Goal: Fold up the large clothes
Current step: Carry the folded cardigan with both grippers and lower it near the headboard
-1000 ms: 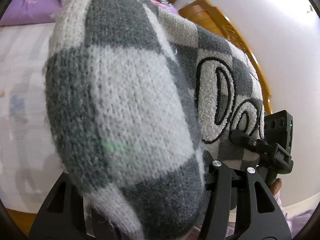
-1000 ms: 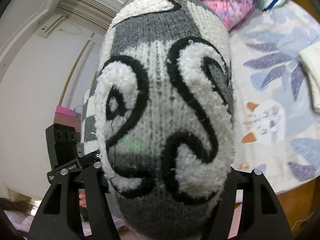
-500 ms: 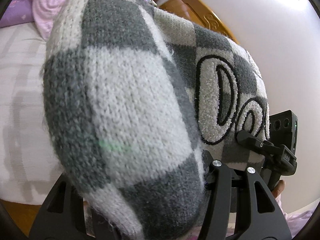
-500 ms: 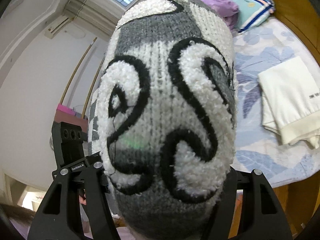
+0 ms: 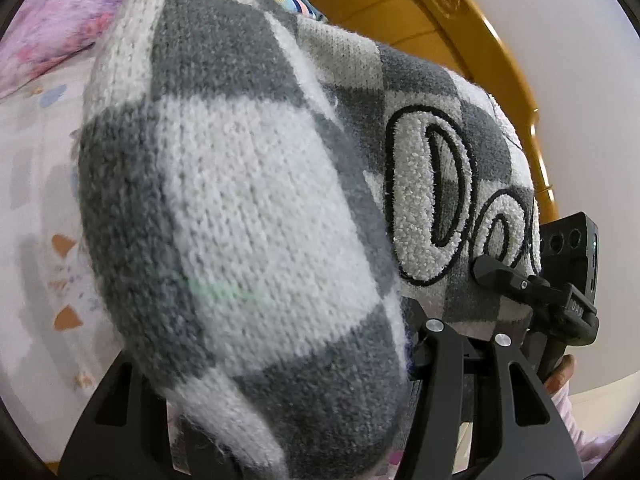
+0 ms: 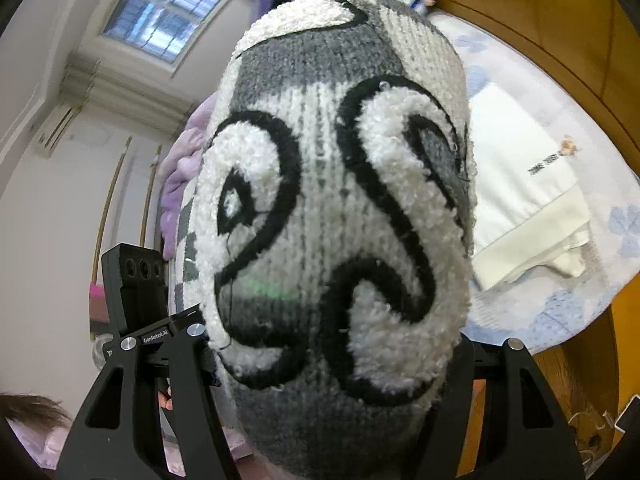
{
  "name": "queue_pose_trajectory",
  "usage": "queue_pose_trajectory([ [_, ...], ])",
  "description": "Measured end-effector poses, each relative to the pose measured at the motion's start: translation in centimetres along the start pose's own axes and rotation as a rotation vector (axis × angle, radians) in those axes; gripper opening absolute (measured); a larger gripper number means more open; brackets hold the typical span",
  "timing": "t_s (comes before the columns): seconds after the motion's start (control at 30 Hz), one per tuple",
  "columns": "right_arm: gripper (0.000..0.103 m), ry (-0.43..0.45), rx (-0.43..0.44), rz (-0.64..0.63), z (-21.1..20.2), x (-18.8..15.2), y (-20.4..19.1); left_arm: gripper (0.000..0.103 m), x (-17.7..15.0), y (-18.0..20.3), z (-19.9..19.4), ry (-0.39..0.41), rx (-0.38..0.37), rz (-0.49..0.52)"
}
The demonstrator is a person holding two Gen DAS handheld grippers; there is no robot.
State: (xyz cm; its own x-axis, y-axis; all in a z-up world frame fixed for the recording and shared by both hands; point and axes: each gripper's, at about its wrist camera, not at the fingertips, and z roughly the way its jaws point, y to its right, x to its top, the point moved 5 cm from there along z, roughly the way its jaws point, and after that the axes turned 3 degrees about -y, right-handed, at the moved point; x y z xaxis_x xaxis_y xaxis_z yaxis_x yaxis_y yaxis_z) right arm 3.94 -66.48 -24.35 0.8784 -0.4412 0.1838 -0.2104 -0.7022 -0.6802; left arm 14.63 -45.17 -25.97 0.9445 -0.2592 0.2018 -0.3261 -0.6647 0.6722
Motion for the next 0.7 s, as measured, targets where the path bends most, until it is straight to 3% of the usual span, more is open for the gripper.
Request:
queue_pose_trajectory([
  [0.1, 0.061, -0.030, -0.003, 0.011, 0.3, 2.8, 2.7, 0.055, 2.8, 0.5, 3.7, -0.001, 0.020, -0.021],
  [0.2, 0.061, -0.101, -0.020, -0.021, 1.2, 6.9, 5.2, 0.055, 2.5, 0.5, 6.5, 0.006, 0.036, -0.066],
  [0.33, 0.064, -0.212, -0.041, -0.076, 3.3, 12.5, 8.9, 0.057, 4.7, 1.5, 12.1, 0.051, 0.085, -0.163],
  [0.37, 0.073, -0.270, -0.091, -0.105, 4.3, 14.1, 10.2, 0.062, 5.3, 1.3, 13.3, 0.052, 0.111, -0.178],
  [0.4, 0.083, -0.336, -0.194, -0.161, 5.4, 15.3, 11.6, 0.067, 5.9, 0.9, 14.9, 0.035, 0.155, -0.172],
  [0.43, 0.083, -0.360, -0.290, -0.194, 6.1, 16.0, 12.6, 0.072, 6.2, -0.1, 17.2, -0.004, 0.243, -0.150],
  [0.5, 0.083, -0.350, -0.505, -0.187, 7.0, 18.1, 17.1, 0.072, 5.4, -2.9, 19.9, -0.057, 0.334, -0.234],
  [0.57, 0.083, -0.356, -0.578, -0.172, 7.4, 18.4, 19.4, 0.066, 3.7, -6.1, 21.5, -0.114, 0.423, -0.354],
  [0.63, 0.070, -0.359, -0.544, -0.178, 7.9, 18.4, 19.5, 0.062, 4.0, -6.6, 22.2, -0.106, 0.490, -0.378],
  [0.7, 0.030, -0.384, -0.537, -0.205, 8.4, 18.5, 19.9, 0.049, 4.3, -6.1, 22.8, -0.081, 0.510, -0.370],
])
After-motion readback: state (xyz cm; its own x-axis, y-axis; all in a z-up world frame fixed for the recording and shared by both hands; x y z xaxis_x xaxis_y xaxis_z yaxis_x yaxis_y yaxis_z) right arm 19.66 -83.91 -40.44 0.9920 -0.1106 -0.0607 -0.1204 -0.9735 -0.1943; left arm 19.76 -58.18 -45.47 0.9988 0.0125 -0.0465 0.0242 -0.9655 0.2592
